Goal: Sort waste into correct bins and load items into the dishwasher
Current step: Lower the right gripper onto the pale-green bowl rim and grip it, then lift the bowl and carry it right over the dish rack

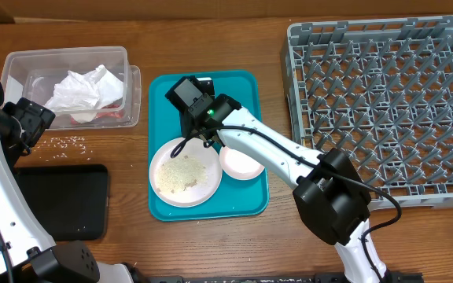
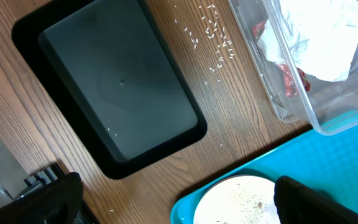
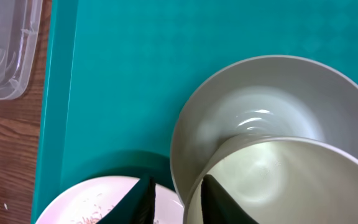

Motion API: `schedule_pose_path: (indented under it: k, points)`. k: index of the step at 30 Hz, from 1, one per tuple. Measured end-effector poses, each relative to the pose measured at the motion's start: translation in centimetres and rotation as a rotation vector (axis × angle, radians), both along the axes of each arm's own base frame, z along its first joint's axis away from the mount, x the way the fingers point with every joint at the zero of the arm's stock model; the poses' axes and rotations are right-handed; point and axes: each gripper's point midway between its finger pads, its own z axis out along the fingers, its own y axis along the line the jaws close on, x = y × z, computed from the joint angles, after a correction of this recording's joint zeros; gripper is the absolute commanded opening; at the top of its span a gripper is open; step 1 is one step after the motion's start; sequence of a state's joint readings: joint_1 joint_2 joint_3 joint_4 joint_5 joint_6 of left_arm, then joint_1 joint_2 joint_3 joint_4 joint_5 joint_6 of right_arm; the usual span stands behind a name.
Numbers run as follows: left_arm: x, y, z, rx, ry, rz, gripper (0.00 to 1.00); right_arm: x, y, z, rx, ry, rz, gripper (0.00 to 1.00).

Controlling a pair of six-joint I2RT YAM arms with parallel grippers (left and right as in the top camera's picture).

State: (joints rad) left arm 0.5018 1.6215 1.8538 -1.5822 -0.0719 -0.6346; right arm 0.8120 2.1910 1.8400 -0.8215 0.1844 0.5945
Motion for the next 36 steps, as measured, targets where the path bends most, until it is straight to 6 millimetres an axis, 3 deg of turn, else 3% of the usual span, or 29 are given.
schedule_pose_path:
  k: [5, 11, 28, 31, 36]
  points:
    - [0.0, 0.0, 0.0, 0.0, 0.0, 0.0, 1.0, 0.1, -0.1, 0.0, -0.004, -0.004, -0.004, 0.2]
    - [0.0, 0.0, 0.0, 0.0, 0.0, 0.0, 1.0, 0.1, -0.1, 0.0, -0.006, -0.005, -0.001, 0.05]
    - [0.0, 0.0, 0.0, 0.0, 0.0, 0.0, 1.0, 0.4, -1.1, 0.5, -0.056, -0.03, -0.012, 0.04]
    - [0.0, 0.0, 0.0, 0.0, 0.0, 0.0, 1.0, 0.4, -1.5, 1.4, -0.06, -0.03, -0.009, 0.04]
    - [0.0, 0.0, 0.0, 0.0, 0.0, 0.0, 1.0, 1.7, -3.3, 5.9, -0.019, -0.079, -0.035, 0.04]
